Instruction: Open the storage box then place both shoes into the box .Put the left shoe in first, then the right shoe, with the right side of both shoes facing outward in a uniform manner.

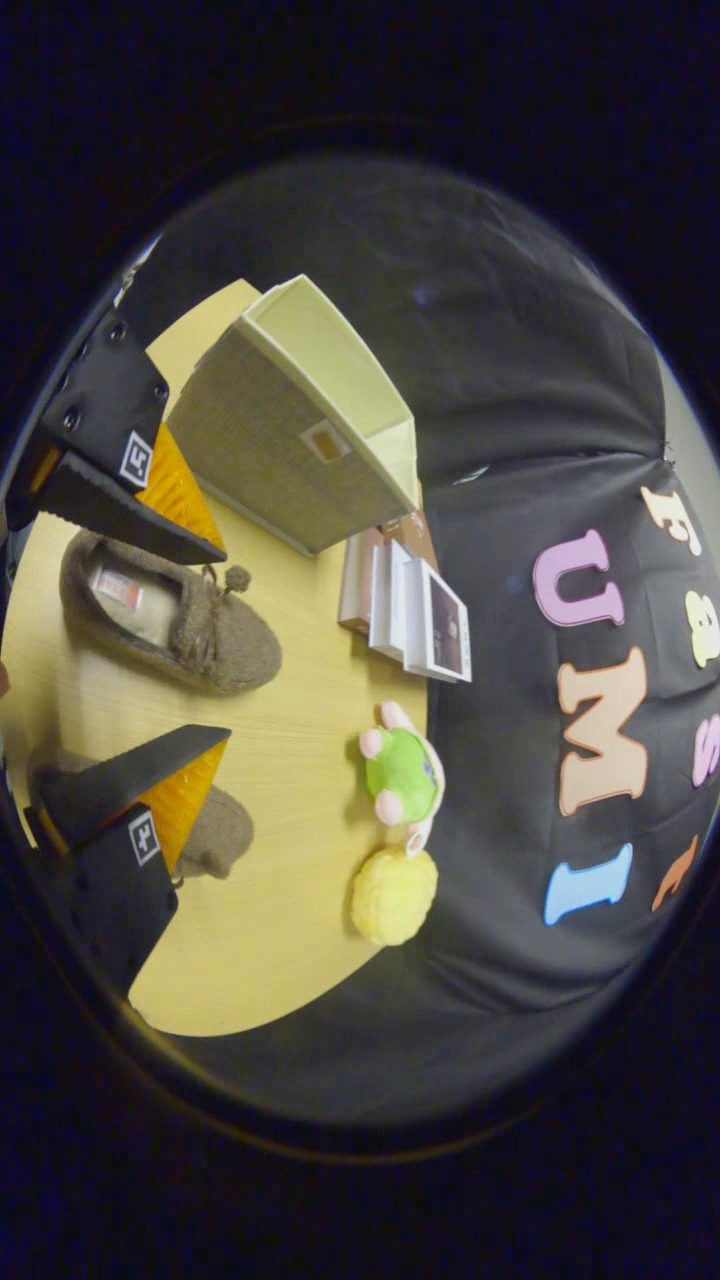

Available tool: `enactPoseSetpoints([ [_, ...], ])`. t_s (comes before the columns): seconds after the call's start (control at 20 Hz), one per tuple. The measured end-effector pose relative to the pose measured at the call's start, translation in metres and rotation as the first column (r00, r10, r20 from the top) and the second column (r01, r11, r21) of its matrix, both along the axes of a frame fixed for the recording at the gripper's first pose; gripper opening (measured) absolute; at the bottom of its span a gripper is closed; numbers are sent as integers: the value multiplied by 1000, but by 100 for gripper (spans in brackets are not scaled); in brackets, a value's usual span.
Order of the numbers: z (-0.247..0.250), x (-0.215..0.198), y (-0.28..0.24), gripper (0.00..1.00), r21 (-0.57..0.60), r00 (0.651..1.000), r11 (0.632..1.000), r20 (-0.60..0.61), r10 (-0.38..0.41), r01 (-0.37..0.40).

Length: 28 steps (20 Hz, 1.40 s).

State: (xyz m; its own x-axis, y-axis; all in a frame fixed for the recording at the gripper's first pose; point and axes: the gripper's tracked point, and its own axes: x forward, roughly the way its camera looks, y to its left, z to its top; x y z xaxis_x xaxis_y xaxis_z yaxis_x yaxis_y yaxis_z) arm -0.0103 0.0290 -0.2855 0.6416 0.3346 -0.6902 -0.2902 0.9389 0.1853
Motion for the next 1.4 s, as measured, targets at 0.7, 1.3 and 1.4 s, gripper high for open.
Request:
enactPoseSetpoints([
  [0.7, -83, -33, 2, 97, 0, 953, 1000, -304, 9, -10],
  [1.3, -91, -35, 10, 12, 7, 885, 986, -442, -146, 166],
  [1.4, -89, -37, 10, 4, 23, 863, 978, -474, -174, 210],
])
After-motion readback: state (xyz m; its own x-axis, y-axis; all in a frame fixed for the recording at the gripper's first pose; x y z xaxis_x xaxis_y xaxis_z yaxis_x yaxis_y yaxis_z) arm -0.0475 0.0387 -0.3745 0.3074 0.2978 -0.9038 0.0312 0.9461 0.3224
